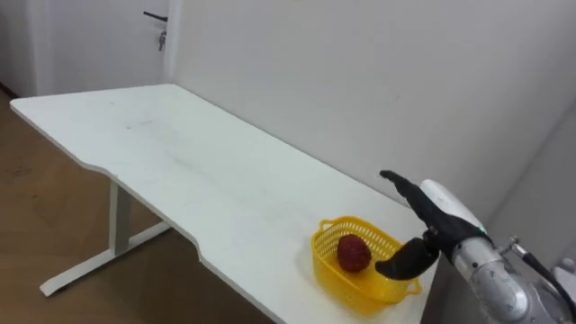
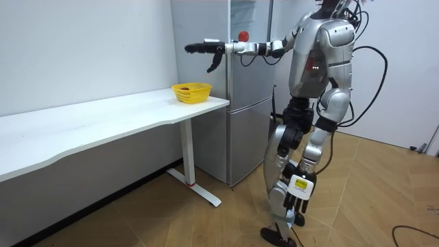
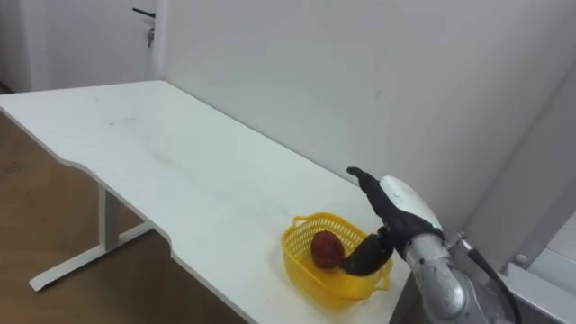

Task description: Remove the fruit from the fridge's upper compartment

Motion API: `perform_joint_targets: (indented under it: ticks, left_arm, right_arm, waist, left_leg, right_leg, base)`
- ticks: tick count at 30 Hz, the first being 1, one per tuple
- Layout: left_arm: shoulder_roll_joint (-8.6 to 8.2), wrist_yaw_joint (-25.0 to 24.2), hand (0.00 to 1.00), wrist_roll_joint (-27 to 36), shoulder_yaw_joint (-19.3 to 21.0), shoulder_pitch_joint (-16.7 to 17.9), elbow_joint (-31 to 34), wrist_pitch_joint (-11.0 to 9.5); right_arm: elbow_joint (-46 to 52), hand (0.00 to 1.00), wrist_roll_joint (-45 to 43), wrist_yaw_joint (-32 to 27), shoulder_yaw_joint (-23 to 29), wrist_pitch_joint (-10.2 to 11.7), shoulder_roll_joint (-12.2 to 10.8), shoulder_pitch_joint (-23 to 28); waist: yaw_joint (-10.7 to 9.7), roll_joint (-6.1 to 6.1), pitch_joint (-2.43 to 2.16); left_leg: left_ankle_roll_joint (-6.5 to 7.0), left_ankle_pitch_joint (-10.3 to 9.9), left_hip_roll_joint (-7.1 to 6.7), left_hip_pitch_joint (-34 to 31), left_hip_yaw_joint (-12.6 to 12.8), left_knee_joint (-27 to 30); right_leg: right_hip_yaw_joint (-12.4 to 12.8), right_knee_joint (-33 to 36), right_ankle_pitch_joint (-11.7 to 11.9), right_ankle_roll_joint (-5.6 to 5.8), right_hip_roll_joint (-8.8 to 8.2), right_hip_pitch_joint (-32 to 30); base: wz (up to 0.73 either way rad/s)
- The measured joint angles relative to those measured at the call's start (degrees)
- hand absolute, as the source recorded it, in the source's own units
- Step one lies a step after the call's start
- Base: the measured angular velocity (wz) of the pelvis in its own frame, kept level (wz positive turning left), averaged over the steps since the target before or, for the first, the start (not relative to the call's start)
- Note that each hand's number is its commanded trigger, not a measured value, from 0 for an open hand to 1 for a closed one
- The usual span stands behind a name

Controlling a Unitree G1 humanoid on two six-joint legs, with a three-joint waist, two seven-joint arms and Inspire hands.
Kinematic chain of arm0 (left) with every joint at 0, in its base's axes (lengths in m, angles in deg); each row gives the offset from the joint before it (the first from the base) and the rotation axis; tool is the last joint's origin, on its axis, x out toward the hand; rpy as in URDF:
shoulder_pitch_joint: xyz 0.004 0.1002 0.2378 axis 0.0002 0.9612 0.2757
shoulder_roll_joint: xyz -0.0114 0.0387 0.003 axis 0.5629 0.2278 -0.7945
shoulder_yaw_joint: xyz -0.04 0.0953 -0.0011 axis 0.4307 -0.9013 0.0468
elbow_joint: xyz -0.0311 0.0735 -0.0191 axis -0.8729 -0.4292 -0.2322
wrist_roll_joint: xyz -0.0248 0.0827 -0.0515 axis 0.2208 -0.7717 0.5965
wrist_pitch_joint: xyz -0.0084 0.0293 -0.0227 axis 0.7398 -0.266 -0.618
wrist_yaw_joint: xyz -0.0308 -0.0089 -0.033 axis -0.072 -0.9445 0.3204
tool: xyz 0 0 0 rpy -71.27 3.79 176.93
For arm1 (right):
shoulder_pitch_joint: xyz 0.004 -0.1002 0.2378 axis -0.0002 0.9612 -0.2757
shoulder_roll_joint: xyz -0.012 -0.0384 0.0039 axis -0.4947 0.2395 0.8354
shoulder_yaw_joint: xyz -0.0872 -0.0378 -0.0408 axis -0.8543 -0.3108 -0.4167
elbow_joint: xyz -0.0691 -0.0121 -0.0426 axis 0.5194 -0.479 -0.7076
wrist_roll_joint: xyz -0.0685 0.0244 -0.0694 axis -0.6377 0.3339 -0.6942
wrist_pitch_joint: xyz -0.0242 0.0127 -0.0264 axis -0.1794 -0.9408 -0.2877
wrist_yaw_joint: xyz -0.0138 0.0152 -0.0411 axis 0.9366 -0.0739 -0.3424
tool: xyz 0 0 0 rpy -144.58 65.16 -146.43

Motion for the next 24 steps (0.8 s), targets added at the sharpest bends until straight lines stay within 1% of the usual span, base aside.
perform_joint_targets:
  ticks: [1, 2, 3, 4, 5, 6, 7, 8, 9, 11, 12, 14, 16, 17, 18, 19, 20, 22, 23, 24]
  left_arm:
    - [-0.01, 0.03, 0.0, 0.07, 0.02, 0.66, 0.64, -0.06]
    - [0.0, 0.1, 0.0, 0.07, 0.03, 0.78, 0.66, -0.09]
    - [-0.01, 0.34, 0.0, 0.0, 0.01, 0.95, 0.63, -0.09]
    - [-0.11, 0.49, 0.0, -0.05, 0.0, 1.16, 0.65, -0.25]
    - [-0.28, 0.64, 0.0, -0.06, -0.01, 1.56, 0.65, -0.57]
    - [-0.43, 0.81, 0.0, -0.05, -0.01, 1.75, 0.65, -0.66]
    - [-0.7, 1.06, 0.0, -0.03, 0.0, 2.03, 0.64, -0.9]
    - [-1.02, 1.08, 0.0, -0.03, 0.0, 2.29, 0.68, -1.0]
    - [-1.2, 1.08, 0.0, -0.01, 0.0, 2.45, 0.75, -1.1]
    - [-1.5, 1.07, 0.0, 0.02, 0.01, 3.01, 0.81, -1.73]
    - [-1.58, 1.07, 0.0, 0.01, 0.02, 3.21, 0.78, -1.89]
    - [-1.6, 1.07, 0.0, -0.02, 0.07, 3.25, 0.72, -2.54]
    - [-1.77, 1.09, 0.0, -0.02, -0.2, 3.39, 0.29, -3.22]
    - [-1.86, 1.09, 0.0, -0.02, -0.22, 3.42, 0.19, -3.35]
    - [-1.99, 1.09, 0.0, -0.02, -0.19, 3.53, 0.13, -3.65]
    - [-2.08, 1.1, 0.0, 0.03, -0.06, 3.5, 0.16, -4.04]
    - [-2.19, 1.11, 0.0, 0.03, -0.02, 3.54, 0.18, -4.18]
    - [-2.69, 1.04, 0.0, 0.04, -0.01, 4.09, 0.23, -4.31]
    - [-2.73, 1.02, 0.0, 0.02, -0.01, 4.07, 0.4, -4.32]
    - [-2.8, 0.97, 0.0, -0.05, -0.02, 4.15, 0.47, -4.51]
  right_arm:
    - [2.48, 0.0, 0.14, -0.79, 0.84, 0.02, 0.0, 0.51]
    - [3.94, 0.0, 0.25, -1.2, 1.28, 0.03, 0.0, 0.88]
    - [6.8, 0.0, 0.26, -1.96, 2.14, 0.13, 0.0, 1.69]
    - [9.4, 0.0, -0.06, -2.47, 3.19, 0.67, -0.01, 2.38]
    - [12.25, 0.0, -0.2, -3.37, 3.97, 1.05, -0.01, 2.69]
    - [13.62, 0.0, -0.18, -3.72, 4.46, 1.25, -0.01, 2.76]
    - [16.61, 0.0, 0.17, -4.57, 5.68, 1.75, 0.0, 3.04]
    - [19.28, 0.0, 0.8, -5.82, 6.78, 2.43, 0.0, 3.62]
    - [20.59, 0.0, 1.19, -6.25, 7.38, 2.85, 0.0, 4.06]
    - [24.33, 0.0, 1.3, -8.0, 8.28, 3.66, 0.0, 5.37]
    - [27.2, 0.0, 1.04, -8.82, 9.13, 3.85, 0.0, 6.67]
    - [30.94, 0.0, 0.27, -10.76, 10.52, 5.05, 0.01, 8.16]
    - [33.99, 0.0, -0.71, -13.19, 11.85, 6.54, 0.03, 8.99]
    - [34.49, 0.0, -1.16, -13.82, 12.14, 6.82, 0.03, 9.02]
    - [35.78, 0.0, -1.43, -14.65, 12.88, 7.18, 0.03, 9.45]
    - [37.73, 0.0, -1.87, -14.72, 14.63, 7.58, 0.03, 10.63]
    - [38.62, 0.0, -2.02, -14.88, 15.45, 7.89, 0.03, 11.07]
    - [41.5, 0.0, -2.21, -15.73, 18.13, 8.82, 0.02, 11.77]
    - [42.17, 0.0, -2.17, -15.99, 18.99, 9.17, 0.01, 12.01]
    - [43.3, 0.0, -2.38, -16.7, 20.52, 9.79, 0.0, 12.4]
  waist:
    - [-0.43, 0.4, -0.04]
    - [-0.66, 0.58, -0.03]
    - [-0.98, 1.05, 0.09]
    - [-1.9, 1.39, 0.05]
    - [-2.65, 1.86, -0.12]
    - [-3.04, 2.13, -0.14]
    - [-3.91, 2.59, -0.17]
    - [-4.29, 3.11, -0.4]
    - [-4.34, 3.38, -0.48]
    - [-5.44, 4.13, -0.26]
    - [-6.11, 4.43, -0.42]
    - [-6.9, 4.78, -0.41]
    - [-8.51, 5.23, -0.4]
    - [-8.78, 5.38, -0.36]
    - [-9.84, 5.6, -0.34]
    - [-10.36, 5.72, -0.35]
    - [-10.4, 5.83, -0.33]
    - [-10.79, 6.54, -0.67]
    - [-11.24, 6.57, -0.66]
    - [-12.11, 6.64, -0.62]
  left_leg:
    - [0.01, -0.01, 0.11, 0.64, 0.42, -0.44]
    - [0.01, -0.01, 0.16, 1.01, 0.51, -0.52]
    - [0.05, -0.03, 0.29, 1.57, 0.89, -0.42]
    - [0.06, -0.04, 0.37, 1.96, 1.08, -0.45]
    - [0.06, -0.04, 0.43, 2.05, 1.29, -0.61]
    - [0.06, -0.04, 0.48, 2.1, 1.52, -0.78]
    - [0.06, -0.05, 0.55, 2.19, 1.81, -0.98]
    - [0.06, -0.05, 0.71, 2.79, 2.53, -1.38]
    - [0.06, -0.05, 0.82, 3.29, 2.98, -1.39]
    - [0.1, -0.07, 0.91, 4.58, 3.56, -1.77]
    - [0.13, -0.09, 1.0, 5.21, 3.91, -2.25]
    - [0.12, -0.09, 1.35, 5.77, 4.87, -3.28]
    - [0.11, -0.08, 1.5, 6.53, 5.67, -3.6]
    - [0.11, -0.08, 1.51, 6.82, 5.91, -3.7]
    - [0.12, -0.09, 1.51, 7.23, 6.25, -3.77]
    - [0.2, -0.15, 1.51, 7.44, 6.6, -3.82]
    - [0.23, -0.17, 1.54, 7.63, 6.94, -3.98]
    - [0.37, -0.27, 1.77, 8.17, 8.23, -4.35]
    - [0.4, -0.28, 1.77, 8.24, 8.54, -4.34]
    - [0.44, -0.31, 1.77, 8.54, 8.82, -4.33]
  right_leg:
    - [0.71, 0.03, 0.01, -0.01, 0.02, 0.17]
    - [0.91, 0.04, 0.02, -0.02, 0.03, 0.25]
    - [1.24, 0.02, 0.04, -0.05, 0.12, 0.57]
    - [1.39, 0.02, 0.04, -0.05, 0.14, 0.67]
    - [1.48, 0.04, 0.04, -0.05, 0.15, 0.69]
    - [1.7, 0.05, 0.04, -0.06, 0.19, 0.76]
    - [2.24, 0.12, 0.05, -0.08, 0.25, 0.76]
    - [2.93, 0.12, 0.1, -0.15, 0.33, 0.77]
    - [3.23, 0.12, 0.13, -0.2, 0.35, 0.93]
    - [4.26, 0.08, 0.14, -0.21, 0.4, 1.76]
    - [4.59, 0.17, 0.13, -0.19, 0.45, 1.82]
    - [5.25, 0.69, 0.13, -0.2, 0.61, 1.83]
    - [6.1, 0.94, 0.13, -0.2, 0.7, 2.04]
    - [6.23, 0.92, 0.13, -0.2, 0.7, 2.17]
    - [6.64, 0.86, 0.13, -0.2, 0.72, 2.47]
    - [7.43, 0.88, 0.13, -0.2, 0.74, 2.4]
    - [7.69, 0.88, 0.13, -0.2, 0.76, 2.33]
    - [9.11, 1.06, 0.2, -0.29, 0.91, 2.03]
    - [9.12, 1.07, 0.21, -0.29, 0.89, 2.13]
    - [9.2, 1.06, 0.21, -0.29, 0.86, 2.36]
  base:
    - [-0.16]
    - [-0.19]
    - [-0.15]
    - [-0.14]
    - [-0.11]
    - [-0.12]
    - [-0.23]
    - [-0.27]
    - [-0.32]
    - [-0.19]
    - [-0.19]
    - [-0.26]
    - [-0.22]
    - [-0.18]
    - [-0.15]
    - [-0.16]
    - [-0.27]
    - [-0.34]
    - [-0.15]
    - [-0.06]
